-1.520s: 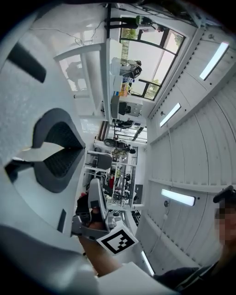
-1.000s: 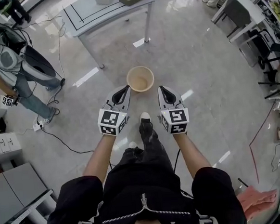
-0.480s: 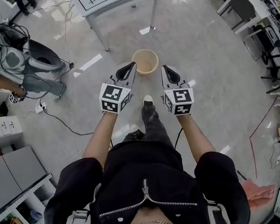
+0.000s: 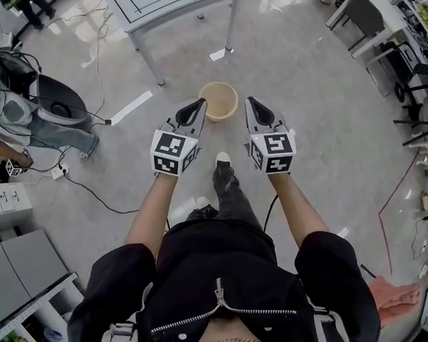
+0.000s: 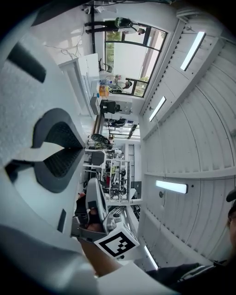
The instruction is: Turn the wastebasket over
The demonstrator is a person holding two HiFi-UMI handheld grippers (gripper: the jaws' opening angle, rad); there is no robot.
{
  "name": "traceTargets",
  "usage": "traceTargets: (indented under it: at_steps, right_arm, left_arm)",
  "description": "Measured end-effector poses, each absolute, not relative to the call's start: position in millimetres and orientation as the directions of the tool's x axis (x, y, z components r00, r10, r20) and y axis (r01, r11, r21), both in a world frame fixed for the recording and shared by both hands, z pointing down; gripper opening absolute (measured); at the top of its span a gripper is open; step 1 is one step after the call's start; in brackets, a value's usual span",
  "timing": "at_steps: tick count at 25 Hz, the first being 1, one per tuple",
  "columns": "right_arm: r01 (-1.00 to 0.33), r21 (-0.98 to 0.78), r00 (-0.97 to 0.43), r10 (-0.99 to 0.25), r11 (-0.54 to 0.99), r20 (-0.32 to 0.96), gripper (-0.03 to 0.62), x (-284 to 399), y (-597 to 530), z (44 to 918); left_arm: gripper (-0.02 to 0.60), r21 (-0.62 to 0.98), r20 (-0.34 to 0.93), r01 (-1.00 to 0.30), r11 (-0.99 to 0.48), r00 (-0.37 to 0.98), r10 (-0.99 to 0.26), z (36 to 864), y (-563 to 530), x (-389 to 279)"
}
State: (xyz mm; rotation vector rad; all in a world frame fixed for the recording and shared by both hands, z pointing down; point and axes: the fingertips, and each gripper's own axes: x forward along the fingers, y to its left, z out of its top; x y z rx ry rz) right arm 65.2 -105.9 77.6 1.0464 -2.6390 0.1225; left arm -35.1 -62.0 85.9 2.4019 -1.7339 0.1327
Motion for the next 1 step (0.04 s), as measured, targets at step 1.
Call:
traceTargets:
  at_steps: [1]
  right_arm:
    - [-0.683, 0.028, -0.689, -0.656, 0.730, 0.307, 0.009, 64.9, -105.9, 79.9]
  left_arm:
    - [0.002, 0.091, 0.176, -0.947, -0.307, 0.319, -0.931, 87.8, -61.4, -35.3]
